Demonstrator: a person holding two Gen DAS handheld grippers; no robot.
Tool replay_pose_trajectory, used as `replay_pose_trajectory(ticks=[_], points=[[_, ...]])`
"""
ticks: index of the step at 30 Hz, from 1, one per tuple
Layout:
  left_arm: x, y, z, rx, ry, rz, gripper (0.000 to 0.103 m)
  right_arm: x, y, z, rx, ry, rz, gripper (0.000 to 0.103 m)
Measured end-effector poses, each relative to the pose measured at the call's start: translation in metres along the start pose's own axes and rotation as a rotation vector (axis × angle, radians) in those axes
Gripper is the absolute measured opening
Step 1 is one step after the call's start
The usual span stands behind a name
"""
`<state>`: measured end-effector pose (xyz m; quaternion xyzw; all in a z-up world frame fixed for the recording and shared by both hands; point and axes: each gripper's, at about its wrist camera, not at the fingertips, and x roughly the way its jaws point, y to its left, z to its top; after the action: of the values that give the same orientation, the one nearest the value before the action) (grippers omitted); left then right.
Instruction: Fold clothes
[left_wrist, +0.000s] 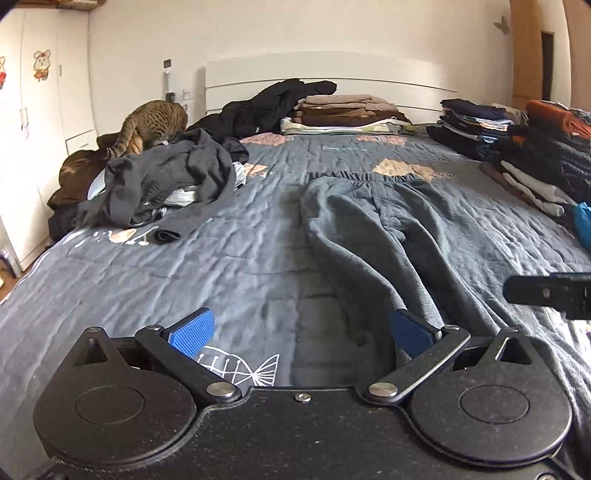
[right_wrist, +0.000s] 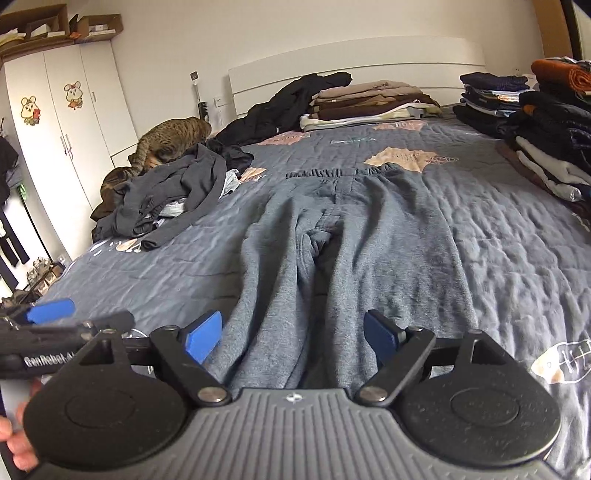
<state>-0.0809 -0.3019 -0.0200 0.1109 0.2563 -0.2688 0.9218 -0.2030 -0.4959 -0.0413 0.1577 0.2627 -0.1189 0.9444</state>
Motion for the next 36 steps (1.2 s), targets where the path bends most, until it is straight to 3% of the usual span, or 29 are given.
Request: replay_pose_trajectory(ticks=[11,27,29,32,34,36], points=[[-0.004,-0.005,0.001,0.078,-0.016,0.052,0.103,0.006,0.013,0.002,-0.023,0.009,0.014,0.084],[0.001,-0.007,-0.001,0.103,-0.011,0.026,0.090,0.006,0.008,-0.002,-0.020,0.034,0.006,0.084],[0.002,-0.007,-0.002,0.110,-0.010,0.020,0.084,0.005,0.008,-0.003,-0.028,0.031,-0.003,0.084],[0.005,-0.006,-0.002,0.118,-0.003,-0.002,0.065,0.004,0.006,-0.003,-0.016,0.033,0.004,0.084],[0.009,-0.003,-0.002,0.127,0.014,-0.033,0.034,0.004,0.004,-0.002,-0.017,0.034,0.003,0.084],[0.016,0.003,-0.002,0.121,0.044,-0.079,0.020,0.006,0.003,-0.004,-0.034,0.039,-0.012,0.084]])
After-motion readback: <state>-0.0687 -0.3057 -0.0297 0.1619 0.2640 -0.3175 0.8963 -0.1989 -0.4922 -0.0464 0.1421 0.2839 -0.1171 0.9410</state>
